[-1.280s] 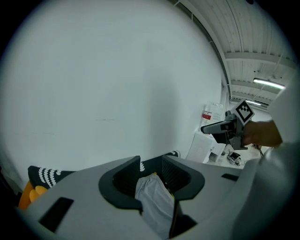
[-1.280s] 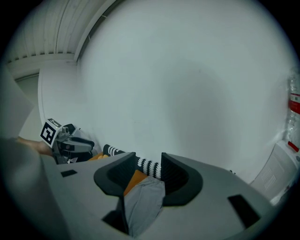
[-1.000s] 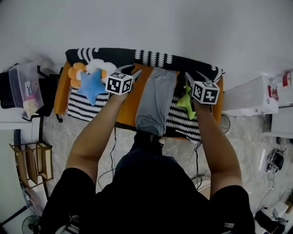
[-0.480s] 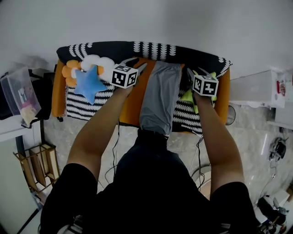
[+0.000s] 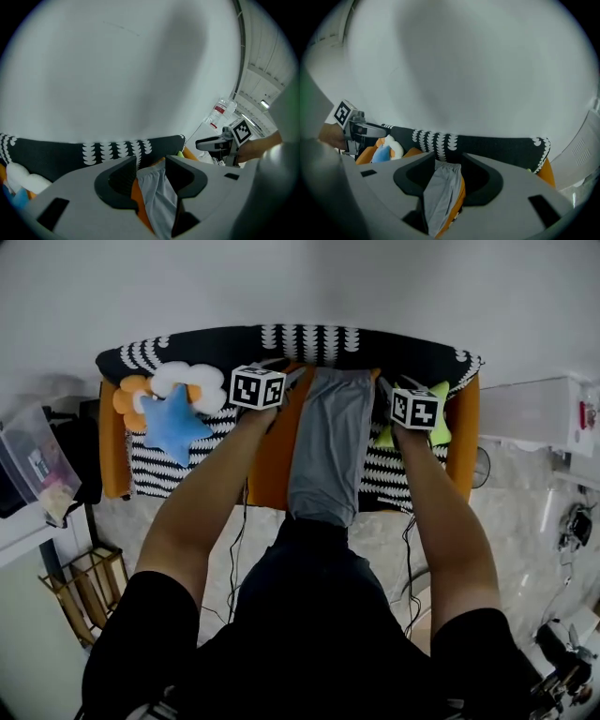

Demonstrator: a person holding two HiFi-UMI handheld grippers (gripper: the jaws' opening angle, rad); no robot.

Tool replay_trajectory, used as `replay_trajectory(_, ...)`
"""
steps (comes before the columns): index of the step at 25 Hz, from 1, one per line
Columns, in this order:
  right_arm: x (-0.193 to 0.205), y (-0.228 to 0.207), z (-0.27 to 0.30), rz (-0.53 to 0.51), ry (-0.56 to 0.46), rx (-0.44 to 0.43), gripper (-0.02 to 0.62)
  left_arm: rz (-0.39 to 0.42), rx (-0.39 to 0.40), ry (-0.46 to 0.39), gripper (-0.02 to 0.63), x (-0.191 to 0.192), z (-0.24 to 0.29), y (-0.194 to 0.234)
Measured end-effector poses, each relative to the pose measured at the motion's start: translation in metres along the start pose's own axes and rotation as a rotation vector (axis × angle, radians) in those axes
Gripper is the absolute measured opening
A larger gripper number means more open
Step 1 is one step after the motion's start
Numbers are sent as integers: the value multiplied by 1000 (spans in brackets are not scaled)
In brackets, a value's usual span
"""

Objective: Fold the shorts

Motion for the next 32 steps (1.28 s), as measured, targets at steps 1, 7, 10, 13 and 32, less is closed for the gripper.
replay_trajectory(1, 2, -2, 9, -2, 7, -3, 184, 0, 5, 12, 211, 2, 9, 4)
replay_trajectory(7, 23, -15, 54, 6, 78, 9, 184, 13, 35, 93, 219, 23, 58, 23)
replay_trajectory(10, 34, -17, 72, 18, 99, -7, 187, -13, 50, 128, 223, 38, 78, 33)
replay_trajectory(13, 43, -21, 90, 43, 119, -35, 197, -26, 66, 157, 229, 51, 97, 40)
replay_trajectory(32, 96, -30, 149, 124, 289, -117, 270, -208, 115, 312, 241, 112, 146, 49)
Point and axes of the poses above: the fingertips, and each gripper's own axes: z forward along the fingers, y to its left, x out of its underside, the point moved 8 cm from there along -z, backward along the fingers, and after that the axes turned 14 degrees about -y, right-handed, at the moved point
